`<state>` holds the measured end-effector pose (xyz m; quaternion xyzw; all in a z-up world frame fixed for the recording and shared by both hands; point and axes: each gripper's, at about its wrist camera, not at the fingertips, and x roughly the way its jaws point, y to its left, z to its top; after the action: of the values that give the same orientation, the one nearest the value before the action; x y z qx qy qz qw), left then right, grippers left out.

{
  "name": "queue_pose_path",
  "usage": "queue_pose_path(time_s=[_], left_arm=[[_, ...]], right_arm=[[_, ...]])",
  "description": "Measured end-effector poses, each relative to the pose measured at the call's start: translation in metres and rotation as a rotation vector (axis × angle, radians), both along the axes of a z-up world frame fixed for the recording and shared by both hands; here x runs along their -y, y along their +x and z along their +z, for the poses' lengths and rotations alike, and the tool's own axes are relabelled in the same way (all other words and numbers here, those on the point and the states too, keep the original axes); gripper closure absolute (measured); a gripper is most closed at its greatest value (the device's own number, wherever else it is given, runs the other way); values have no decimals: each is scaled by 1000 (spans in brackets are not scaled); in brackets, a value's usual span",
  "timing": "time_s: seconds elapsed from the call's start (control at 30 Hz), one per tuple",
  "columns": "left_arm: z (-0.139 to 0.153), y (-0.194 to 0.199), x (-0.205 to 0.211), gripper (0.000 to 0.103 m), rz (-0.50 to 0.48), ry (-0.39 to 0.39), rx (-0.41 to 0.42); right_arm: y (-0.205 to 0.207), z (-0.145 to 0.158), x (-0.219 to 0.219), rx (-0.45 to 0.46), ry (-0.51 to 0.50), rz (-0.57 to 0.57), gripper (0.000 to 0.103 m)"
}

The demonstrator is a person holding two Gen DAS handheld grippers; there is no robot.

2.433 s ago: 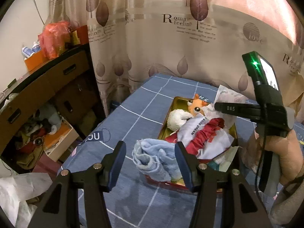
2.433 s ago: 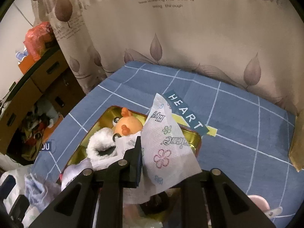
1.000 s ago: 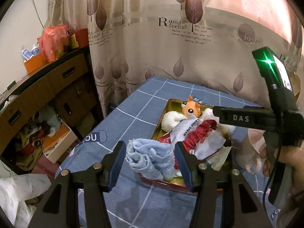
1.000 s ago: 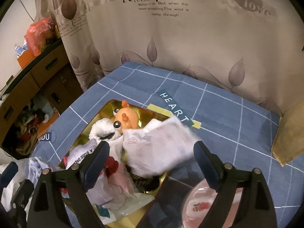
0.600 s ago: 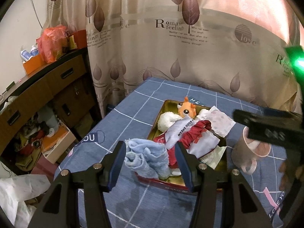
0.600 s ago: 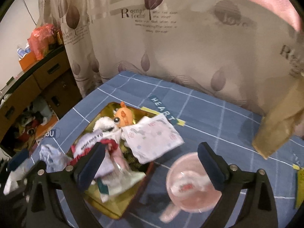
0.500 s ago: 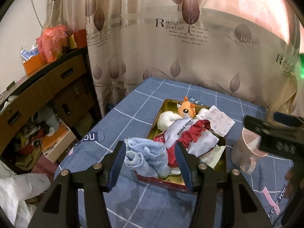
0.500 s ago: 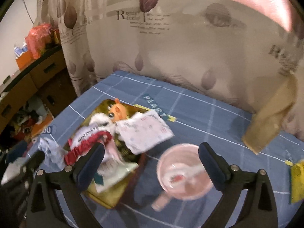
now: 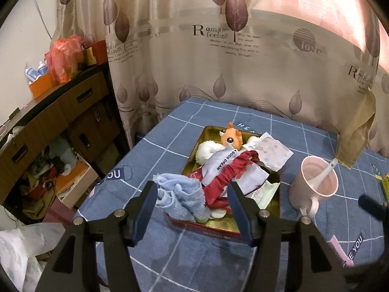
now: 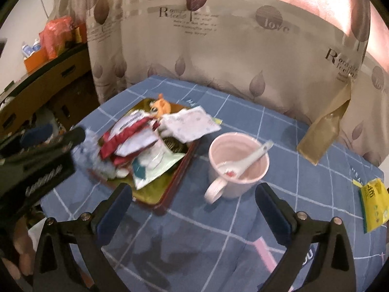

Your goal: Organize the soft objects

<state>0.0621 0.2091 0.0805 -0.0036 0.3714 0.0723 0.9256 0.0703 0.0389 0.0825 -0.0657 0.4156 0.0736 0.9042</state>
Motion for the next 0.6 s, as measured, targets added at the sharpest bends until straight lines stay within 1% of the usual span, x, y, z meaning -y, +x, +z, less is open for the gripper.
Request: queue_pose_path(time_s=[0.23,0.6], left_arm=[[-2,2,1,42,2,-5,-18],[-6,2,5,42,-9,1,-34]], right_arm=[[-15,-10,-10,-18,-14,22,3],[-13,-18,-9,-45,-6,4,3]])
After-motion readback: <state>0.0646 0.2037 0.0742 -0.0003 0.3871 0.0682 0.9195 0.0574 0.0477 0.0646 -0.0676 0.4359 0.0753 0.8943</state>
